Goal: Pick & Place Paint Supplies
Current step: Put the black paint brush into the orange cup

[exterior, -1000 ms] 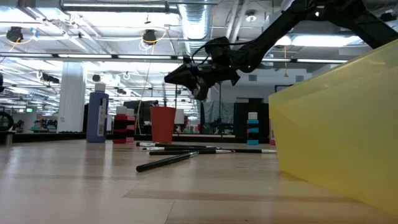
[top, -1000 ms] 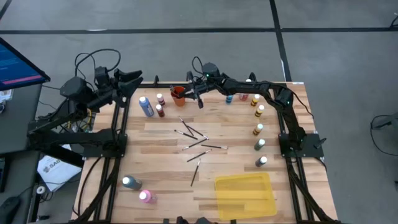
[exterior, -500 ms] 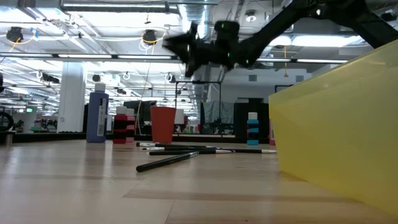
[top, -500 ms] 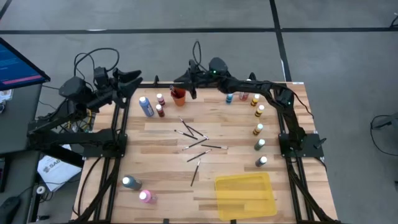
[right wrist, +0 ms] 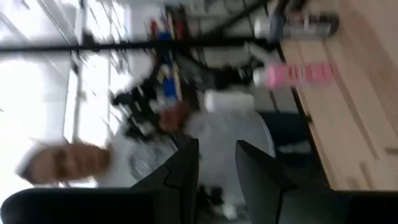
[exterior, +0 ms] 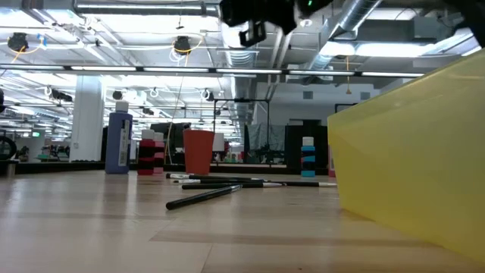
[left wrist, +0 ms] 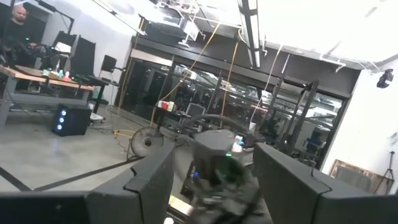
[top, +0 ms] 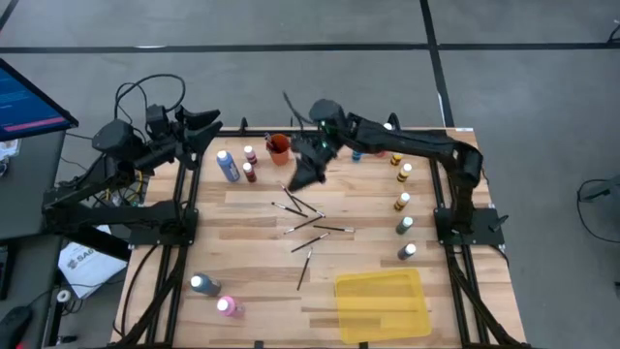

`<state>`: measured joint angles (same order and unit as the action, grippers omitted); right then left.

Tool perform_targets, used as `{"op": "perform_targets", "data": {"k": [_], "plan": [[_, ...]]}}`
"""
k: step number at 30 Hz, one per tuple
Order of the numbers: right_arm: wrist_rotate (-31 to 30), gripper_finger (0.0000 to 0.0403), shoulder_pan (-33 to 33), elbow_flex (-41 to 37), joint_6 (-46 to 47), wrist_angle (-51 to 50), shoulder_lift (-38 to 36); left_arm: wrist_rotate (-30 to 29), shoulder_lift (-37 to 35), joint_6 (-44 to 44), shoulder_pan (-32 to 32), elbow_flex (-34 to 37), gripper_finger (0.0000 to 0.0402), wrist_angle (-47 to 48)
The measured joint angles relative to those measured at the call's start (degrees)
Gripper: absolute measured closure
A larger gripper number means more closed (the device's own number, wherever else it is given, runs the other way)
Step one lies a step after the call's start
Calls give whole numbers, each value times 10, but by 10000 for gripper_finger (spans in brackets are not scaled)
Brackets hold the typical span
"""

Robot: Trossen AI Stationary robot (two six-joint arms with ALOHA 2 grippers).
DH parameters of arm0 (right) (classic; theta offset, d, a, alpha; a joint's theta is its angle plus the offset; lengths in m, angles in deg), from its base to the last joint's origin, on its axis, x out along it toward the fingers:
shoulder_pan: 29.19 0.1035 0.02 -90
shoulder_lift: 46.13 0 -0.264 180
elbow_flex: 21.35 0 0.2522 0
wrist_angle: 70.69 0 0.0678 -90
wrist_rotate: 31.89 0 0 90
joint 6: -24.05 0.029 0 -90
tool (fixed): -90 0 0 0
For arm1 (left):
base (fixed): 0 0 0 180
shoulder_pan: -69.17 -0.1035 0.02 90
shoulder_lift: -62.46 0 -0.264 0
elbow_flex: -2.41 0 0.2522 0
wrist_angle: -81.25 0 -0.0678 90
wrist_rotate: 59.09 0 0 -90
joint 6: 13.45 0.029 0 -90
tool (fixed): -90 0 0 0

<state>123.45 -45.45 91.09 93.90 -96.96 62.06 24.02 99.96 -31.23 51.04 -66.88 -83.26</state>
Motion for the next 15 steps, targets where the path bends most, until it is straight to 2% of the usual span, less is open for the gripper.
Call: {"op": "perform_targets", "data": {"k": [3, 6, 9, 13, 15], "plan": [[-17, 301, 33, 1, -101, -97, -30, 13, 0, 0, 0, 0, 190, 0], [-74, 301, 66, 1, -189, -194, -47, 14, 0, 0, 0, 0, 190, 0], [-172, 301, 93, 1, -263, -315, -50, 14, 0, 0, 0, 0, 190, 0], [-335, 301, 122, 0, -350, -473, -45, 14, 0, 28, 0, 0, 190, 0], [-413, 301, 134, 2, -394, -516, -30, 14, 0, 32, 0, 0, 190, 0]]}}
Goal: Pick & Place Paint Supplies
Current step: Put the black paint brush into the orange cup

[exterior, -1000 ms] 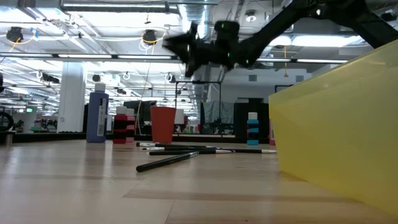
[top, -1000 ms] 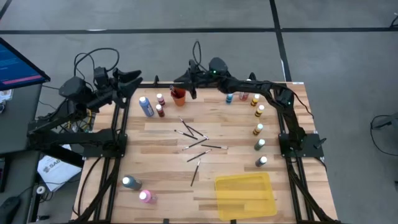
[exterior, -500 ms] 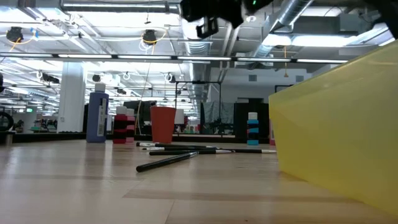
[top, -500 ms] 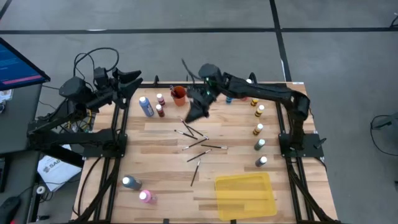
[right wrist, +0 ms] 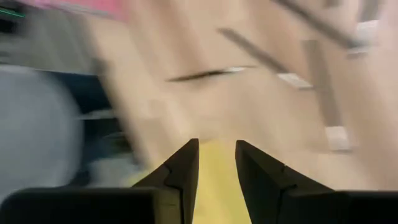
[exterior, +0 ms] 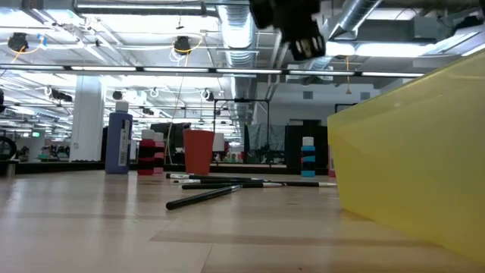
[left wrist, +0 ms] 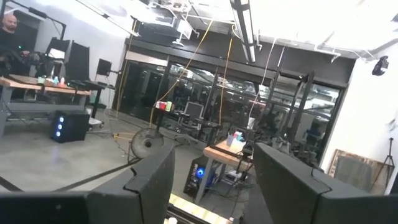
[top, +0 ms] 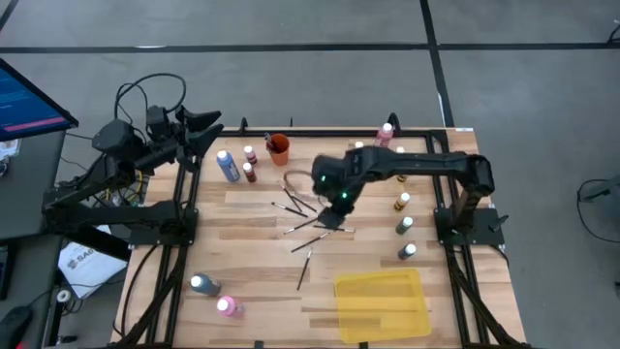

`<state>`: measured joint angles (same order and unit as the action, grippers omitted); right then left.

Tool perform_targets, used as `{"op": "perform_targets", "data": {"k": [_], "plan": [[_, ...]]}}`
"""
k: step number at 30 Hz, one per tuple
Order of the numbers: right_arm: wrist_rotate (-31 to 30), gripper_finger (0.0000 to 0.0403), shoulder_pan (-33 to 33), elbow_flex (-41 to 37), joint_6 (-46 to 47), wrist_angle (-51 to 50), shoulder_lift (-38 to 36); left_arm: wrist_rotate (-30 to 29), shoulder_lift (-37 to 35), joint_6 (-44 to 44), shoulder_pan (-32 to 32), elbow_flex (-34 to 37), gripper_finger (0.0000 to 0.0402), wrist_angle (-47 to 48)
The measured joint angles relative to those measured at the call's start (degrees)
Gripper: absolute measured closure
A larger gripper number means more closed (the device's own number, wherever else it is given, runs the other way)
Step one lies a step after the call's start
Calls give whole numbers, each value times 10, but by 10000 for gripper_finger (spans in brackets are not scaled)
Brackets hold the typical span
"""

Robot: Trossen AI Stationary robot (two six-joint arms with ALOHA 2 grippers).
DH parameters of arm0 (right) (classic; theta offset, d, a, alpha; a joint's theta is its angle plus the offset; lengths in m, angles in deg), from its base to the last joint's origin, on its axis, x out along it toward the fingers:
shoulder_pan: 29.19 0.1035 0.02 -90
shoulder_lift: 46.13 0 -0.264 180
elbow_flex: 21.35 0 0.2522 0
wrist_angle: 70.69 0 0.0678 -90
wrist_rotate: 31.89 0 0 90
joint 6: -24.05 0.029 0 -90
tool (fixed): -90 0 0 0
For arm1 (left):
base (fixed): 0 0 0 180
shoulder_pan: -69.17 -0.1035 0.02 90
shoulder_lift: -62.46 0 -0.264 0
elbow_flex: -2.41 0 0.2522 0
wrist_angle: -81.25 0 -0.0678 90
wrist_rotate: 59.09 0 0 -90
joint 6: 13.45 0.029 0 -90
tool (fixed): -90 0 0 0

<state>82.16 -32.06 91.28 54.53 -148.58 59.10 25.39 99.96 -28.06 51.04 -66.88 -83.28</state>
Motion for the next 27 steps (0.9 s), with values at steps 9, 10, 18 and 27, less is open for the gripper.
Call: {"op": "perform_targets", "data": {"k": [9, 10, 18, 27], "plan": [[-123, 242, 42, -22, -138, -41, 51, 0, 0, 7, 0, 0, 190, 7], [-126, 230, 47, -40, -153, -51, 51, 0, 0, 7, 0, 0, 190, 8], [-171, 177, 86, -145, -168, 48, 42, 0, -4, 5, 1, 0, 190, 35], [-169, 192, 98, -248, -145, 126, 30, -12, -3, 5, 1, 0, 190, 34]]}}
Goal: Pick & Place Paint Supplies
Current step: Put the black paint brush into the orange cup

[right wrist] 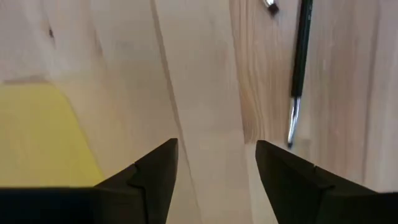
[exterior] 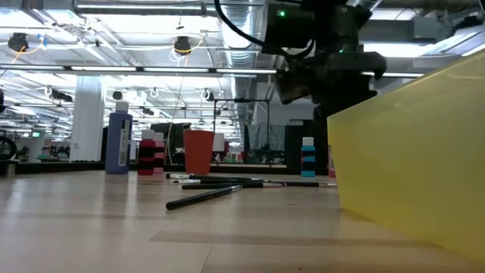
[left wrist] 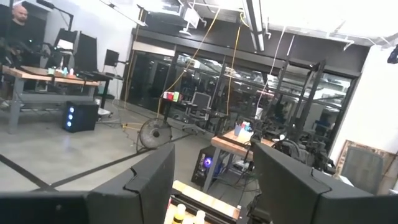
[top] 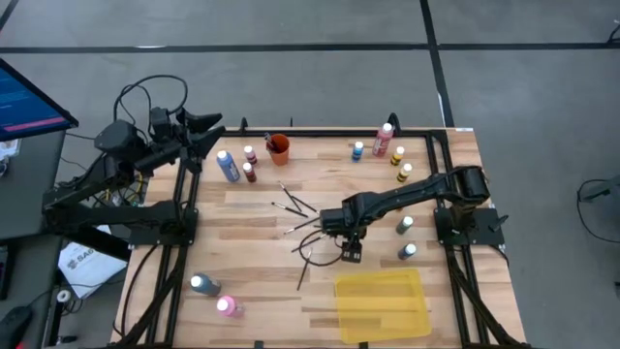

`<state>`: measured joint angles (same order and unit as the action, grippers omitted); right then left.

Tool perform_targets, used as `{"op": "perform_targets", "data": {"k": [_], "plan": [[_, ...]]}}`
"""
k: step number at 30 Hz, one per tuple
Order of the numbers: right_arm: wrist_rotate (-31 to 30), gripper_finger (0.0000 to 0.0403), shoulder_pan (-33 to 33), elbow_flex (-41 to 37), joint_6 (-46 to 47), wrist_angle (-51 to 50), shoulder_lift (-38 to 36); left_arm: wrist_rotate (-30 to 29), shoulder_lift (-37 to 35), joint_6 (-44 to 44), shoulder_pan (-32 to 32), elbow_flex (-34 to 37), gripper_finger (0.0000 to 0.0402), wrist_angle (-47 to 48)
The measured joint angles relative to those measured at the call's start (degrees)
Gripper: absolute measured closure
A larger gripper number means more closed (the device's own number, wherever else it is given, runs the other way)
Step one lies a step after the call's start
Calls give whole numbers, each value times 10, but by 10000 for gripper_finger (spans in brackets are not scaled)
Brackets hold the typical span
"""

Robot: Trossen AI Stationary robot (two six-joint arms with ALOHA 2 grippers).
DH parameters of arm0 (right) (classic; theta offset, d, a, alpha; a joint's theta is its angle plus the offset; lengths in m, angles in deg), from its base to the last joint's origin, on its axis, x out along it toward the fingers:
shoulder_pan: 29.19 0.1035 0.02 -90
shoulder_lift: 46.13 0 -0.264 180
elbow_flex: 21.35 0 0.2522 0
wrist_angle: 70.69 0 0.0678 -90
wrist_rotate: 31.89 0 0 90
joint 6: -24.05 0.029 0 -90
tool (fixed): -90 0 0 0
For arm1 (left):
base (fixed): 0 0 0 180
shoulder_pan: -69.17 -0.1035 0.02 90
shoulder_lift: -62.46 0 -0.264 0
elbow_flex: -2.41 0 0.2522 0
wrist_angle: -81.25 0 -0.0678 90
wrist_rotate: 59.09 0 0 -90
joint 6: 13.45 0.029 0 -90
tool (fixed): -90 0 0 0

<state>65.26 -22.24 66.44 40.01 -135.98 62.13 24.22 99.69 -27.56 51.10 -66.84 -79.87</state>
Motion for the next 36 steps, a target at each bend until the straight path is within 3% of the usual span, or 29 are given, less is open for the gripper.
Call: {"op": "perform_targets", "data": {"k": [7, 11, 20, 36], "plan": [[0, 197, 1, -55, 8, 51, -14, -11, 0, 1, 0, 0, 190, 0], [-1, 197, 1, -99, 30, 94, -57, -20, 0, 1, 0, 0, 190, 0], [-90, 198, 1, -181, 49, 177, -191, -36, 3, 3, 0, 0, 190, -1], [-98, 229, -13, -184, -16, 172, -93, -44, 20, 2, 0, 0, 190, 0]]}}
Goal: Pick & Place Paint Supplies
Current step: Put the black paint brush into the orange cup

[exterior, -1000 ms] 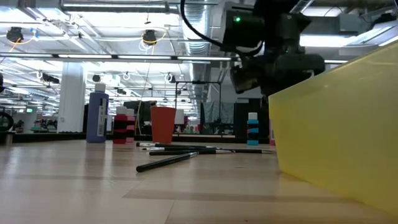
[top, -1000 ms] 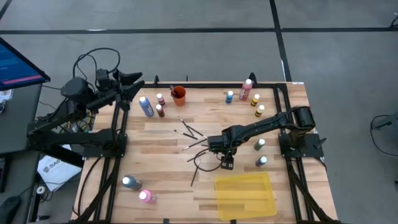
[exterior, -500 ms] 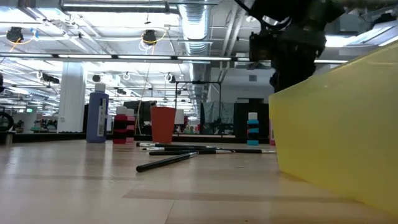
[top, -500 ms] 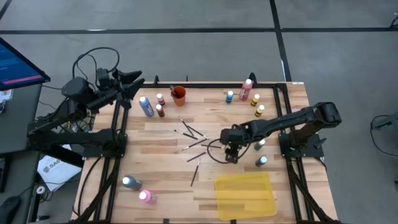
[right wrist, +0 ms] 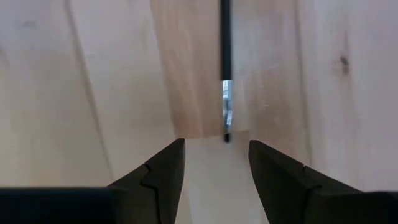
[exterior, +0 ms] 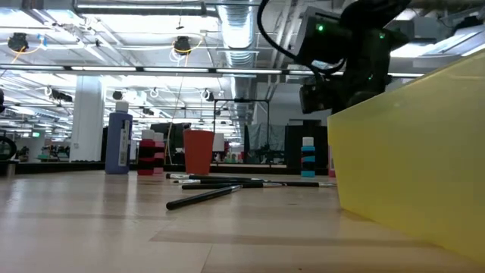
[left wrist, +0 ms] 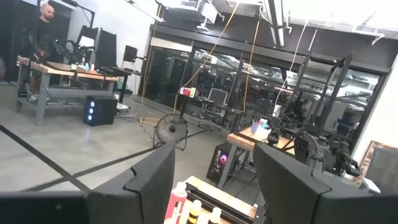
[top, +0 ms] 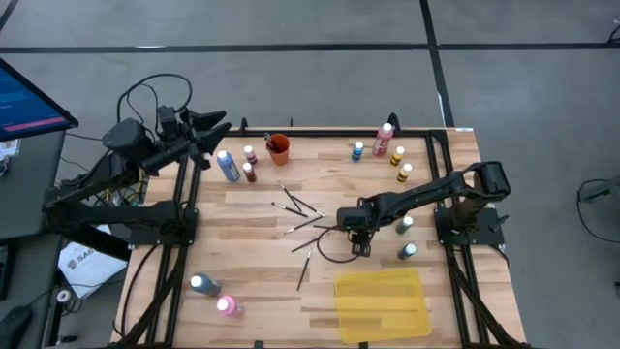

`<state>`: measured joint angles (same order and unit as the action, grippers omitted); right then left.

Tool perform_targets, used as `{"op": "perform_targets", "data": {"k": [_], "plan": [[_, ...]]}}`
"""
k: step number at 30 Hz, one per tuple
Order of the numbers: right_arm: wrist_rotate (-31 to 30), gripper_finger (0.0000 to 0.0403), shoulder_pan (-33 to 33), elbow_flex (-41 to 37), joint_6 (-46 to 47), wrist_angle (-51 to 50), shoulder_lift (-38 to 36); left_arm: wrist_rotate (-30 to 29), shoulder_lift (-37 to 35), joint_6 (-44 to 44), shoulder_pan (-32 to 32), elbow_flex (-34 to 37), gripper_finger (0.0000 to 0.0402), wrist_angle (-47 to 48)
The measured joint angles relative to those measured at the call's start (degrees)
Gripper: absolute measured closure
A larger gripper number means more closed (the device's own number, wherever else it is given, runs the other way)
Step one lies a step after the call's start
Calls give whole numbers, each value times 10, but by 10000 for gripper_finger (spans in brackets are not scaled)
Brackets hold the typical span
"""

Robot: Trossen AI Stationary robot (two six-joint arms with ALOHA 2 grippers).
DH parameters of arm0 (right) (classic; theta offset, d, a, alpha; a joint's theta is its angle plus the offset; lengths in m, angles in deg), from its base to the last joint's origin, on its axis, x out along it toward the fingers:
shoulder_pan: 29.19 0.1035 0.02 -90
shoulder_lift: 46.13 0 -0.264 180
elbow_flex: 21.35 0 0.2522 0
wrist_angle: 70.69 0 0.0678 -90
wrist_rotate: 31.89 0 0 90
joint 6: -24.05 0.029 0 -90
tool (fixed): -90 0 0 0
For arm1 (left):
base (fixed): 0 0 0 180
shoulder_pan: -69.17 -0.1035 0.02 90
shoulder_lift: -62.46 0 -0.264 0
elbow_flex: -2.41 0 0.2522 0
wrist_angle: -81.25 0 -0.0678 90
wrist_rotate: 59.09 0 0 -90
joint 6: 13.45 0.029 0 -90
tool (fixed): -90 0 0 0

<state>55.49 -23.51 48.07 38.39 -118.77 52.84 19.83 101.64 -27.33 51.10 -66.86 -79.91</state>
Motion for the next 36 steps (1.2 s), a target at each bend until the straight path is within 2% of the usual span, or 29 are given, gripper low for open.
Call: {"op": "perform_targets", "data": {"k": [6, 19, 25, 36], "plan": [[28, 228, -20, 0, -30, 9, 6, -1, 0, 0, 0, 0, 190, 0], [40, 283, -26, -2, -66, 16, 8, -1, -1, 0, 0, 0, 190, -1], [32, 284, -15, -33, -37, 32, 5, -1, -1, 0, 0, 0, 190, -1], [23, 285, -16, -36, -27, 48, 6, -1, -1, -1, 0, 0, 190, -1]]}}
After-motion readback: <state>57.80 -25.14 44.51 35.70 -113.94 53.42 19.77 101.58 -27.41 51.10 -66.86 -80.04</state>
